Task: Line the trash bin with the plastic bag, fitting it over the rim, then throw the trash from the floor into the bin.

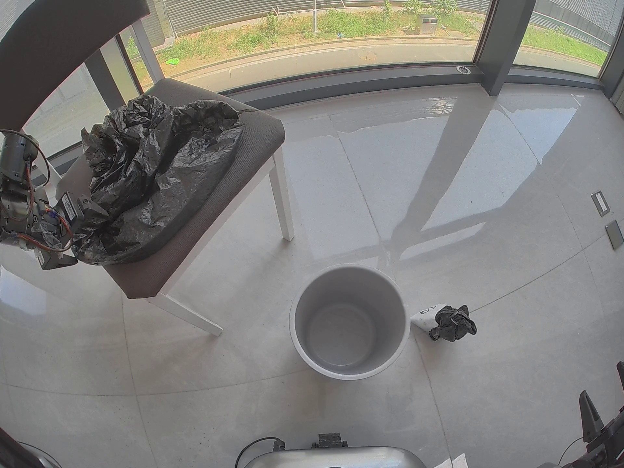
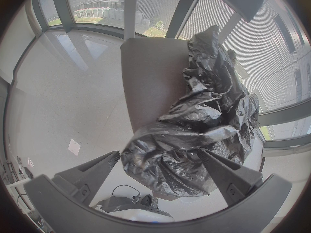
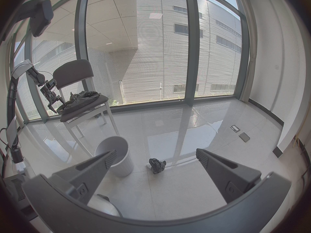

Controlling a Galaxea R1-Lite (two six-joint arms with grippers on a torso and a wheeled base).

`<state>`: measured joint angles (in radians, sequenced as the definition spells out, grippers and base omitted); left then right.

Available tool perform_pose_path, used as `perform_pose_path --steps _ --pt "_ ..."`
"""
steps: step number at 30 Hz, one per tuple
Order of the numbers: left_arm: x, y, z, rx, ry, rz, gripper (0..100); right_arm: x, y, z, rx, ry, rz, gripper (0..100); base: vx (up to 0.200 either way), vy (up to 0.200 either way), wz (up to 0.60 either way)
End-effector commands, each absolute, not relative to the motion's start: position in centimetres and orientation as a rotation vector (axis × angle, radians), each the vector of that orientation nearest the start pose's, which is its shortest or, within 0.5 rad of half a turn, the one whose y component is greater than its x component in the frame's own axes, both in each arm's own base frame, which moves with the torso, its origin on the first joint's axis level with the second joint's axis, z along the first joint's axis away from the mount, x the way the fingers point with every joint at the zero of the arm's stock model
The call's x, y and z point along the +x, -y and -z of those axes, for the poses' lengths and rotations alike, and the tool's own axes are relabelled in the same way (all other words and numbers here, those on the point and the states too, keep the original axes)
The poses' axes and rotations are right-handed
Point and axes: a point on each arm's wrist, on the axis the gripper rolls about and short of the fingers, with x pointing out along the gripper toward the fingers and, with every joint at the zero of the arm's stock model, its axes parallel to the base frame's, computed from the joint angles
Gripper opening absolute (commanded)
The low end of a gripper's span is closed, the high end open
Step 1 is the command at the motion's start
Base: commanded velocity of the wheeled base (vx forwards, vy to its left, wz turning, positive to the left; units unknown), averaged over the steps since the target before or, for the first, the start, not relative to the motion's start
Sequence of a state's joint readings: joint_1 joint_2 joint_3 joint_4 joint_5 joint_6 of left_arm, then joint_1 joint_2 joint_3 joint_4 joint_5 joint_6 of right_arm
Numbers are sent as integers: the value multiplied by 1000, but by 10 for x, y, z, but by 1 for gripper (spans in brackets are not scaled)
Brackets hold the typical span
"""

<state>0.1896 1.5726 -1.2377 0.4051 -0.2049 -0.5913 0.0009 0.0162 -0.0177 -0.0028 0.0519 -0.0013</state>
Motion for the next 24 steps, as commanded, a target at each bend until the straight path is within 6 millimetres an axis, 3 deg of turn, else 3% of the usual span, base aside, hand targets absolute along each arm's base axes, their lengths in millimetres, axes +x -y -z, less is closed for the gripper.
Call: perform_pose_path --steps 1,15,24 --pt "257 -40 -249 -702 -705 -178 100 -23 -1 -76 -2 3 -54 100 0 0 0" --pt "270 -45 -228 -713 -778 -206 100 -23 -1 -76 -2 3 -54 100 0 0 0" --pt "272 -45 -227 -710 -781 -208 100 -23 -1 -76 -2 3 -54 100 0 0 0"
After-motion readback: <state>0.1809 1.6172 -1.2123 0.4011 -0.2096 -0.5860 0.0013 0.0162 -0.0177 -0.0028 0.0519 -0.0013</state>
